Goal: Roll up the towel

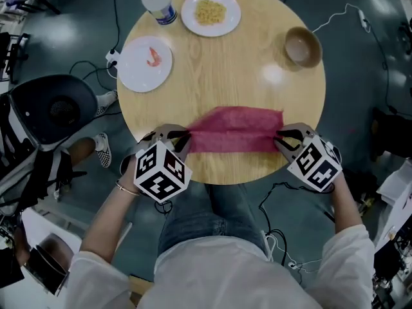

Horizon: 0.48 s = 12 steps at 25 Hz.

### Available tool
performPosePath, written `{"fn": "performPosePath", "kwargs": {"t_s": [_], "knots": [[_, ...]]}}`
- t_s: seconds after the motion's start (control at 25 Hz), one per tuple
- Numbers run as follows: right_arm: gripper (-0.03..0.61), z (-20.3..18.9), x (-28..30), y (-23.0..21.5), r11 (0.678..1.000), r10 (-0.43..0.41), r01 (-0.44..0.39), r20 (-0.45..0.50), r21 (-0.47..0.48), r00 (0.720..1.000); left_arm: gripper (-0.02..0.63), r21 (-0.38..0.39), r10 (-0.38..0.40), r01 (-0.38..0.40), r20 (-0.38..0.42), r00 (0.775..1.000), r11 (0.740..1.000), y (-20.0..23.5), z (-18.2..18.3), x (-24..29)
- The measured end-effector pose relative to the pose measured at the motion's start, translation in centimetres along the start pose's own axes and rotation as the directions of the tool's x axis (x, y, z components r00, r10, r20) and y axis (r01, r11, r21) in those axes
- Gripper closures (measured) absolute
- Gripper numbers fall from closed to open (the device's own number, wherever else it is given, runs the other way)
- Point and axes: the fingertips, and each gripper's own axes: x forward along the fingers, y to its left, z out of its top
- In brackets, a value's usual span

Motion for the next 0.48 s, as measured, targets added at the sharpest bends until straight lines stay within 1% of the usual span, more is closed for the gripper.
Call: {"fn": "performPosePath", "kwargs": {"t_s": [0.12, 0.2, 0.28, 0.36, 0.48], "knots": [[0.482, 0.0, -1.0, -0.3, 1.000, -0.027, 0.027, 0.016, 0.002, 0.999, 0.554, -0.033, 0.001, 0.000, 0.021, 1.000, 0.999, 0.5, -0.1, -1.3], [0.472, -0.1, -2.3, -0.5, 0.998, -0.058, 0.058, 0.017, -0.003, 0.998, 0.545, -0.023, 0.013, -0.012, 0.039, 0.999, 1.000, 0.7, 0.1, -2.8], [0.472, 0.0, -3.7, -0.3, 0.996, -0.084, 0.084, 0.016, -0.018, 0.996, 0.541, 0.012, 0.017, -0.018, 0.058, 0.998, 1.000, 0.4, 0.5, -4.2], [0.474, 0.2, -4.4, 0.6, 0.995, -0.089, 0.090, 0.024, -0.048, 0.996, 0.540, 0.066, 0.000, -0.005, 0.075, 0.997, 0.998, -0.8, 1.0, -5.1], [0.474, 0.3, -3.5, 2.9, 0.993, -0.052, 0.053, 0.012, -0.109, 0.999, 0.540, 0.178, -0.047, 0.033, 0.072, 0.996, 0.983, -3.5, 1.2, -4.7]]}}
